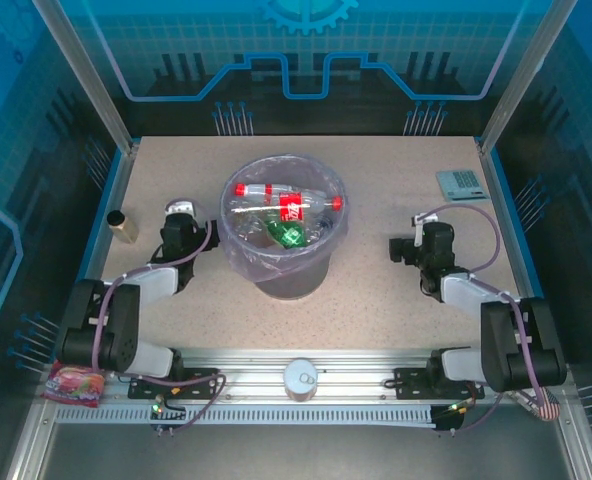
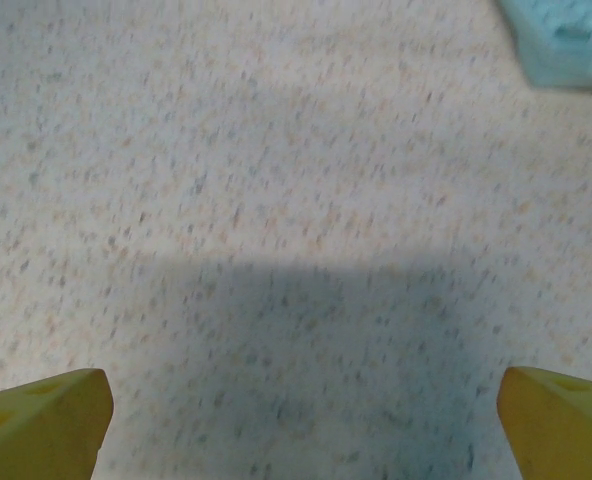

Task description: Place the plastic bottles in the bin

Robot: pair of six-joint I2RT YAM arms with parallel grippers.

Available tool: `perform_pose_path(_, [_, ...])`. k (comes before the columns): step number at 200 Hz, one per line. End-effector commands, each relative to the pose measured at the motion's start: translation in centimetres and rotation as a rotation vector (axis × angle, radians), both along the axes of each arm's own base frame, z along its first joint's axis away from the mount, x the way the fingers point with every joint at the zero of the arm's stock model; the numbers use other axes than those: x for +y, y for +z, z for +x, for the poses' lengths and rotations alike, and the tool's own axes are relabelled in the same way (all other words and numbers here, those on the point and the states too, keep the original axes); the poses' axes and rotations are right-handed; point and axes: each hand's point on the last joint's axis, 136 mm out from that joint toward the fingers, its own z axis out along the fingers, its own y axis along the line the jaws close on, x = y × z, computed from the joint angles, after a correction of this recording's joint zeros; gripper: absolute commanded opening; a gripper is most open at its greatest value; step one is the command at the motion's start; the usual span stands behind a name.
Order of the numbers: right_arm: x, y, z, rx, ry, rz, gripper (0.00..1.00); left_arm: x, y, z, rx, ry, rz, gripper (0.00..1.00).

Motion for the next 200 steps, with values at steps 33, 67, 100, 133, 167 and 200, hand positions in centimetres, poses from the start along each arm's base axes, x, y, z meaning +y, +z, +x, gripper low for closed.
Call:
perform_pose_path(33, [-0.2,3.8,4.0,-0.193,0.013,-0.042,1.00,-0.8,1.4,2.4,-0.115,-0.085,0.050,0.92])
perform_pose_path(67, [0.9,4.4,3.6,-0.325,0.053,0.020,1.00,-1.1,1.6,1.2,-0.197,-0.107,0.040,0.93])
perform_pose_path(100, [0.6,2.5,3.3,-0.323,0.027,0.023,1.00,-1.1,1.2,1.1,-0.233,-0.111,0.040,0.99])
perform_pose_path(133, [0.5,2.7,3.9,-0.337,0.018,0.008,1.00,-1.1,1.0,1.0,-0.221,-0.110,0.035,0.99])
perform_pose_path(167, [0.5,2.6,4.0,-0.328,0.012,0.000,1.00,-1.1,1.1,1.0,-0.225,-0.110,0.037,0.99])
perform_pose_path(200, [0.5,2.6,4.0,-0.327,0.014,-0.003,1.00,-1.0,1.0,1.0,-0.223,-0.109,0.037,0.99])
